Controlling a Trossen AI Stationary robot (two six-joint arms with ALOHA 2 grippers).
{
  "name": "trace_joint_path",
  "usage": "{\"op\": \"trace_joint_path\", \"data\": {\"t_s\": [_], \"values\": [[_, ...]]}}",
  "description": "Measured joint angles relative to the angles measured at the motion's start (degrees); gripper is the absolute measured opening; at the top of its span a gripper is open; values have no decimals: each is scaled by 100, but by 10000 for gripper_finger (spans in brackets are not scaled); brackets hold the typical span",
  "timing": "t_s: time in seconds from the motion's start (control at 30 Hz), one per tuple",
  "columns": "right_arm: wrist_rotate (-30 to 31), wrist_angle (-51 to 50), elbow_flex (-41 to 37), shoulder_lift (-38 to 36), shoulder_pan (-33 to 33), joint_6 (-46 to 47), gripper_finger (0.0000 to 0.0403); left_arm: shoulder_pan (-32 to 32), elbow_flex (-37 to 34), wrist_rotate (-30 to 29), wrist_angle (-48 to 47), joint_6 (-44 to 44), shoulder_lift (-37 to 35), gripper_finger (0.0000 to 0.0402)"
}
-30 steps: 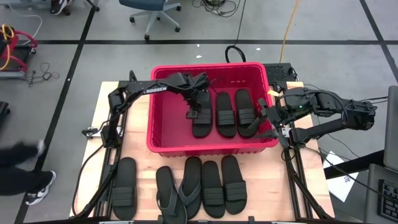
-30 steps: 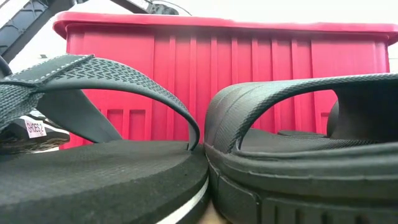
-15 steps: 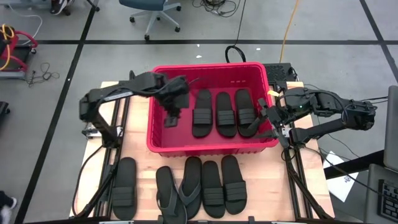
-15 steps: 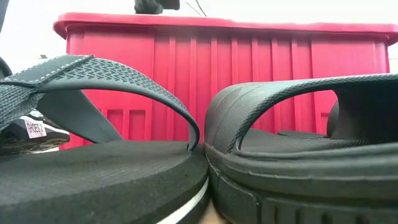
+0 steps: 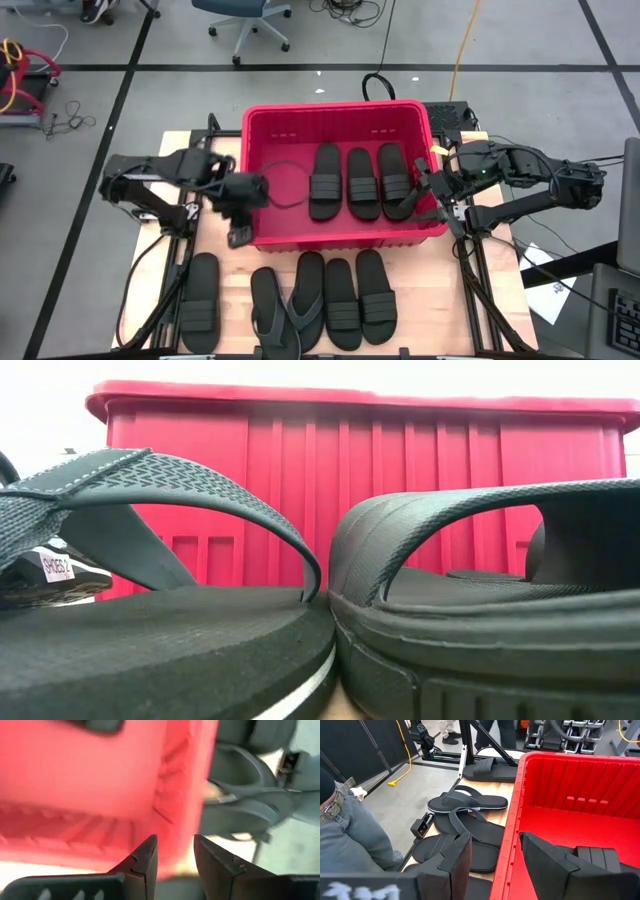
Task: Pick and place slides into bin
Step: Put the black slide into the red bin
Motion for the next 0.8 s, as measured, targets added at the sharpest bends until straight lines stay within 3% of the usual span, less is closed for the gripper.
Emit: {"op": "trace_joint_path", "data": {"t_s": [0.47,0.67,0.8], "values": [[-5,2,0,3,-1,0,164,-2452,-47,96,-36,-2381,-160,122],[-17,3,-1,3,-1,0,164,-3377,-685,-26,43,-3734,-165,122],[-17,4,-1,3,0,0,164,-3803,-1292,0,766,-4378,-163,122]]}}
